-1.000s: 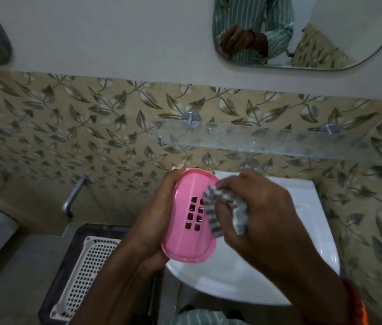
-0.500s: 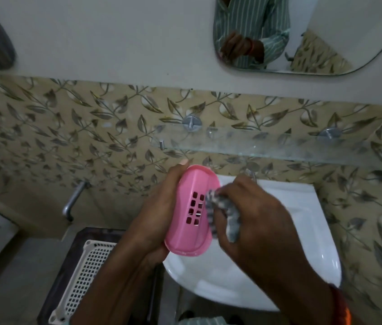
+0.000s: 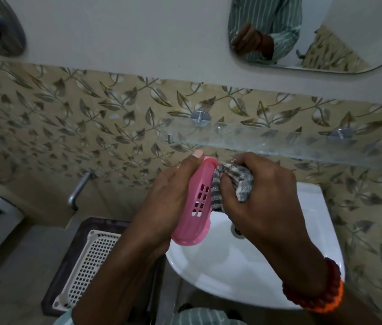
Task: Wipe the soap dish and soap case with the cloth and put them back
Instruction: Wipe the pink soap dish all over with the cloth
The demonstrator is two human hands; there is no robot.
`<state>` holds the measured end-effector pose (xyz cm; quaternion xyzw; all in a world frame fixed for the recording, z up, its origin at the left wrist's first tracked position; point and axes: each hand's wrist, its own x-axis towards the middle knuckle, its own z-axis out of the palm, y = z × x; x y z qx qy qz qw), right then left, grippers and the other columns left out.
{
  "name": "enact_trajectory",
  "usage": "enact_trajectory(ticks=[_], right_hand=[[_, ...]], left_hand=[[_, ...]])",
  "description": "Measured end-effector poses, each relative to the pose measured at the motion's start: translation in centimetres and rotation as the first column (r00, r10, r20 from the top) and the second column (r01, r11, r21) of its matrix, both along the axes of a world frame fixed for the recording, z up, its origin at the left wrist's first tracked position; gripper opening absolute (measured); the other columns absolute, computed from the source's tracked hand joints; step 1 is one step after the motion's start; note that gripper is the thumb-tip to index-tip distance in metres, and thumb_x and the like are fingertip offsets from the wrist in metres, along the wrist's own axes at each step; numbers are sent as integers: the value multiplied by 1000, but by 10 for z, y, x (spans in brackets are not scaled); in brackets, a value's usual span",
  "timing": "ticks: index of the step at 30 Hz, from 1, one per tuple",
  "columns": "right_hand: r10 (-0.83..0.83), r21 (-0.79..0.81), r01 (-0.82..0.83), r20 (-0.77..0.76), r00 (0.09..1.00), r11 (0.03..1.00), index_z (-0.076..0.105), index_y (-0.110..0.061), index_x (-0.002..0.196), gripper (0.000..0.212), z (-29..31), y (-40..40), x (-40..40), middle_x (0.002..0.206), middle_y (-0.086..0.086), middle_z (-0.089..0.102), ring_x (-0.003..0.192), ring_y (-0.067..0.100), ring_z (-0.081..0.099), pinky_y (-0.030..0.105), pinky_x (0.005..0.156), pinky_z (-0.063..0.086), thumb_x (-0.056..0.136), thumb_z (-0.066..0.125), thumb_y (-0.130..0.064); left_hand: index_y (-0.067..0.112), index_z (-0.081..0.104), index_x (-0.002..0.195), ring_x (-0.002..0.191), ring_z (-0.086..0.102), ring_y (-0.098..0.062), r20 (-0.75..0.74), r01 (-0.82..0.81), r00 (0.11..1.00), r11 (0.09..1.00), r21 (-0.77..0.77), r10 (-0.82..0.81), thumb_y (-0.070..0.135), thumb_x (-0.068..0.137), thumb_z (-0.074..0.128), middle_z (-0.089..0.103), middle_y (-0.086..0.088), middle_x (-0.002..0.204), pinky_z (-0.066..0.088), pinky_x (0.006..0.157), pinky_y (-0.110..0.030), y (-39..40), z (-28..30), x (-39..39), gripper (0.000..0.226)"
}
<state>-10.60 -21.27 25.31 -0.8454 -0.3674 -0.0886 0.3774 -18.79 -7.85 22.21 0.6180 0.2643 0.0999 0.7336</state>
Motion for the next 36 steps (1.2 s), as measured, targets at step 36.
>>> enact_trajectory(ticks=[36], right_hand=[[370, 29, -377, -274, 888, 926, 71, -24, 91, 7, -1, -21, -49, 86, -13, 67, 81, 2, 63, 18, 71, 51, 85, 70, -20]], left_hand=[[12, 78, 117, 103, 73, -35, 152, -8, 986, 938, -348, 65, 75, 88, 51, 75, -26, 117, 61, 87, -44, -9, -7, -2, 74]])
